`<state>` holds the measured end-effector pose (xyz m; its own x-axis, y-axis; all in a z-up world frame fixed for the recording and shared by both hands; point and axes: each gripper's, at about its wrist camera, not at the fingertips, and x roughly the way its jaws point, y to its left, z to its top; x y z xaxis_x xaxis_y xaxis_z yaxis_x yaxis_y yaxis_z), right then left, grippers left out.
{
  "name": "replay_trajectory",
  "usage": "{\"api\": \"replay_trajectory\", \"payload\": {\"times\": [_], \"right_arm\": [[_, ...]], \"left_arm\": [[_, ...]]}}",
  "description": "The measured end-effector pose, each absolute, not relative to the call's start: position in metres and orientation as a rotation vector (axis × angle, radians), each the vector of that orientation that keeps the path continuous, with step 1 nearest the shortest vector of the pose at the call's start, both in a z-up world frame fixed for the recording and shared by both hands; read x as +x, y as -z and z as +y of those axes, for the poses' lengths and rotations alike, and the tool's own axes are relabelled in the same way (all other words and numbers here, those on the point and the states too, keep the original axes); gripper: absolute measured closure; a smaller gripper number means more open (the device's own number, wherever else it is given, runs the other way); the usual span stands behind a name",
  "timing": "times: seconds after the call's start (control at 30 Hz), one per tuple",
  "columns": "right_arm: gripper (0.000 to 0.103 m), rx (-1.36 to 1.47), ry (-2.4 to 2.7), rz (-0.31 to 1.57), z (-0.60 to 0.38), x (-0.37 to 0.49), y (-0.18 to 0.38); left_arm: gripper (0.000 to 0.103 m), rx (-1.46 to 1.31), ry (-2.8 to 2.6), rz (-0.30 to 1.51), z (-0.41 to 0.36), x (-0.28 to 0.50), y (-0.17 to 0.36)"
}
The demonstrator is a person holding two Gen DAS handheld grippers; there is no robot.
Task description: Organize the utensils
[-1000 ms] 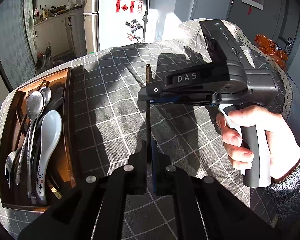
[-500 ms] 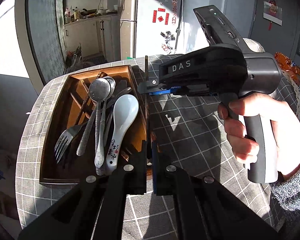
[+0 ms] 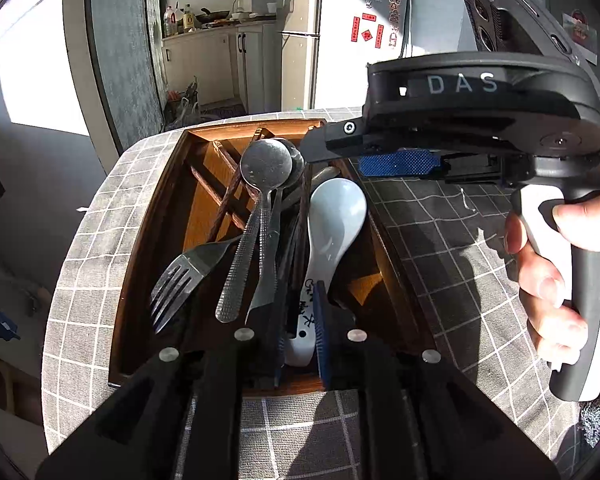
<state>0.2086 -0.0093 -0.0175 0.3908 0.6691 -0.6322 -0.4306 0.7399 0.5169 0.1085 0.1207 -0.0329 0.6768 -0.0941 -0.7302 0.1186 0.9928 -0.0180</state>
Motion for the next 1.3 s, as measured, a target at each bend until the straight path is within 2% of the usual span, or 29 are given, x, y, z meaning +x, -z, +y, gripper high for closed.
{"api": "replay_trajectory", "payload": {"times": [0.03,0.07,0.17,0.2,0.27,0.33,0.43,0.6,0.63,0.73,1.3], "right_arm": [[0.044,0.284,-0.711,0.925,-0.015,0.204,0.017],[0.044,0.275,-0.710,0.912,-0.021,0.197,0.016],[0.042,0.194,-0.689,0.814,-0.041,0.166,0.009],[0.040,0.151,-0.679,0.763,-0.048,0.152,0.006],[0.033,0.077,-0.672,0.652,-0.063,0.121,0.000],[0.023,0.032,-0.653,0.554,-0.079,0.090,-0.003],[0.015,-0.005,-0.609,0.415,-0.106,0.050,-0.005],[0.007,-0.099,-0.530,0.214,-0.122,0.005,0.001],[0.003,-0.097,-0.538,0.229,-0.124,0.005,0.002],[0.003,-0.089,-0.500,0.272,-0.125,0.012,0.003],[0.003,-0.062,-0.372,0.280,-0.137,0.012,0.008]], "left_arm": [[0.056,0.022,0.124,0.807,0.123,0.107,0.031],[0.041,0.005,0.131,0.789,0.125,0.104,0.029],[0.030,-0.002,0.165,0.741,0.128,0.085,0.025],[0.028,0.018,0.162,0.718,0.127,0.077,0.022],[0.017,0.065,0.147,0.654,0.126,0.056,0.016],[0.009,0.080,0.143,0.575,0.128,0.032,0.008],[0.006,0.083,0.146,0.469,0.130,-0.002,0.002],[0.003,0.092,0.143,0.324,0.126,-0.038,-0.005],[0.003,0.082,0.160,0.321,0.126,-0.040,-0.006],[0.003,0.061,0.167,0.368,0.128,-0.035,-0.003],[0.003,0.041,0.080,0.338,0.136,-0.039,-0.003]]}}
